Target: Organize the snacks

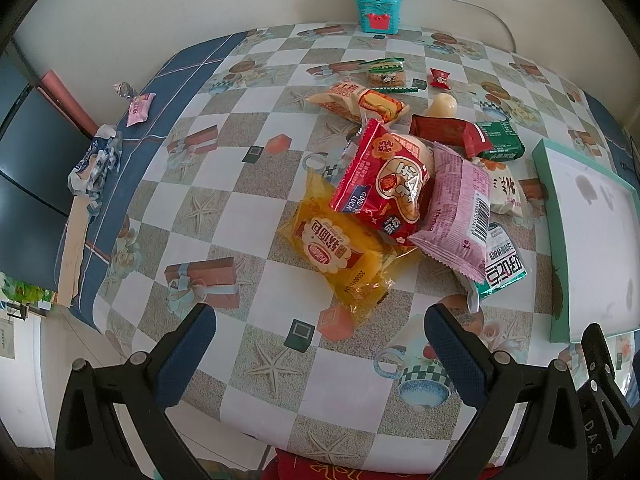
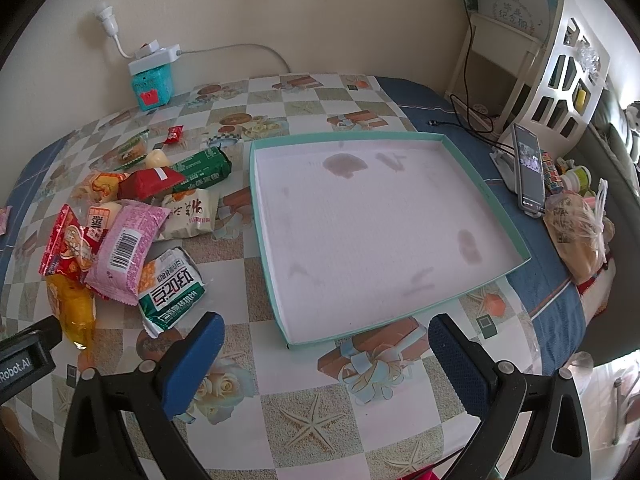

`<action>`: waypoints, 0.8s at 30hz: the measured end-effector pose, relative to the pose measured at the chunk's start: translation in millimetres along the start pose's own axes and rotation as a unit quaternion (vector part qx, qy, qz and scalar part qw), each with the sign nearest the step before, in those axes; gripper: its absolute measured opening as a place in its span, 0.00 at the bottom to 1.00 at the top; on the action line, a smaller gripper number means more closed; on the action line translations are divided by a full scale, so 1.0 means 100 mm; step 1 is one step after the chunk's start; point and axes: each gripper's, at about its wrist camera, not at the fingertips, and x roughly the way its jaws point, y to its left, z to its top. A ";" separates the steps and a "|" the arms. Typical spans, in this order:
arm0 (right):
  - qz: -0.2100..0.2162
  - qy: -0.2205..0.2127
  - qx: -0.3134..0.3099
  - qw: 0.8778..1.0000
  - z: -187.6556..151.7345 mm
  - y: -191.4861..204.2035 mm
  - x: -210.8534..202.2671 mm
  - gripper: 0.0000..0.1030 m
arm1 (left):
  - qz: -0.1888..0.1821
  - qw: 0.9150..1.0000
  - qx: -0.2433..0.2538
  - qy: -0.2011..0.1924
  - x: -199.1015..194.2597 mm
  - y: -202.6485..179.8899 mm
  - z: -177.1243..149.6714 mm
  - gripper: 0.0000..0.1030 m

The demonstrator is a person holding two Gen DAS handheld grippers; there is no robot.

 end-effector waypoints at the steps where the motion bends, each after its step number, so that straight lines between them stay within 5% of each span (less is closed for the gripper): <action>1: 0.000 0.000 0.000 1.000 0.00 0.00 0.00 1.00 | 0.000 1.000 0.000 0.000 0.00 0.00 0.00 1.00; 24: -0.004 0.007 -0.014 1.000 0.02 0.07 0.01 1.00 | -0.010 0.999 -0.051 0.003 0.02 0.26 0.05 1.00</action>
